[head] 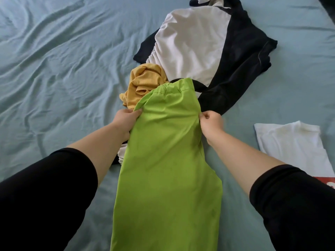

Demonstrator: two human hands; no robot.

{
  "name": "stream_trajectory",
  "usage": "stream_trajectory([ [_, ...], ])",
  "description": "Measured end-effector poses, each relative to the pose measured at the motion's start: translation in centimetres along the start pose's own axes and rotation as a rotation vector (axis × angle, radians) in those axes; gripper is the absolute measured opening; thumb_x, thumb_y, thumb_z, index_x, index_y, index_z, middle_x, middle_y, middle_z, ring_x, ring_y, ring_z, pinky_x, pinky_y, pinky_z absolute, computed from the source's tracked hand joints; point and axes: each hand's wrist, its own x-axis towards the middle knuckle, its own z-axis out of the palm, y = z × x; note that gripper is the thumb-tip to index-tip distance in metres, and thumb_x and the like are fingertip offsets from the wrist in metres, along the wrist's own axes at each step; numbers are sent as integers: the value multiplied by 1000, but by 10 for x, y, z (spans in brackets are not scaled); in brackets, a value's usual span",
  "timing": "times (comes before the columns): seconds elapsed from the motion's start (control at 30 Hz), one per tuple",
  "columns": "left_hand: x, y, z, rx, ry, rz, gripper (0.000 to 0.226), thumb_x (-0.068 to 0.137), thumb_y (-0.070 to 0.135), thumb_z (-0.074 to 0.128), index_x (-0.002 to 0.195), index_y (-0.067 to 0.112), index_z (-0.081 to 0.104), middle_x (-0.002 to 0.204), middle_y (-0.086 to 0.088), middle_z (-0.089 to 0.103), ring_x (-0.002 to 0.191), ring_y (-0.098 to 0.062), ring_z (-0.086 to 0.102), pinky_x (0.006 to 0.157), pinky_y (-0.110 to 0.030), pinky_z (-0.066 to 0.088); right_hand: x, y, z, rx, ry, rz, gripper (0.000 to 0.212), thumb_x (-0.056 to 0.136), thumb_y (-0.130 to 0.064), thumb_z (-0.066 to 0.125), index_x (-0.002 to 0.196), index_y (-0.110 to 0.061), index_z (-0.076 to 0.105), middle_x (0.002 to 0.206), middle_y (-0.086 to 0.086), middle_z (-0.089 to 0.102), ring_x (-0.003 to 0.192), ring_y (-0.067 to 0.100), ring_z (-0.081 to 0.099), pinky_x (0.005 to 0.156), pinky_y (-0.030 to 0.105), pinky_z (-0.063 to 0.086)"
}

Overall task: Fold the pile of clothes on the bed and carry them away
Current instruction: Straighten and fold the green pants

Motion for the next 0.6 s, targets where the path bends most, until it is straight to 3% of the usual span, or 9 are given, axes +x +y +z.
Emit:
stream_trajectory([
  [0.1,-2,2,3,-76,-109,-59,13,86,20,71,97,22,66,100,-6,71,89,-22,70,72,-36,57,-2,-11,6,131,-16,13,23,89,-38,61,97,-16,58,80,-10,55,74,12,55,57,20,38],
  [0.17,0,9,5,-38,-131,-31,20,84,16,73,96,29,66,104,-3,70,91,-21,69,72,-36,57,-3,-17,5,58,-87,-72,32,81,-46,68,95,-19,57,82,-10,57,75,9,55,62,23,42],
  [0.27,6,30,4,61,-23,123,29,79,8,75,92,32,64,109,-4,66,96,-23,67,84,-40,56,6,-38,-6,-184,-30,-287,19,86,-31,64,77,-16,57,65,-7,52,67,18,51,55,29,34],
  [0.37,14,60,9,133,88,268,36,80,12,74,109,28,61,112,-4,61,100,-25,64,89,-39,55,23,-78,-16,-203,61,-383,20,91,-28,58,77,-16,52,62,-8,46,67,19,47,57,30,32],
  [0.43,20,75,14,231,123,337,47,85,14,68,129,24,54,118,-6,59,108,-28,62,94,-41,52,32,-97,-17,-233,53,-381,10,93,-28,56,93,-18,56,80,-6,59,79,20,55,70,32,43],
  [0.5,16,72,21,547,193,372,68,88,17,60,149,24,29,147,-10,41,132,-29,44,109,-42,38,26,-100,-12,-414,110,-444,28,95,-27,52,121,-18,52,117,1,60,107,23,56,91,39,43],
  [0.57,0,46,36,912,288,542,77,92,21,52,154,21,8,161,-10,11,147,-28,13,119,-40,14,10,-85,0,-548,140,-685,42,98,-27,45,137,-13,43,139,8,48,127,25,46,103,41,36],
  [0.6,-9,27,44,1003,254,689,75,95,24,48,154,19,2,162,-9,1,149,-25,1,120,-38,5,0,-74,9,-591,56,-818,45,100,-26,40,143,-12,39,147,9,41,135,25,38,110,41,30],
])
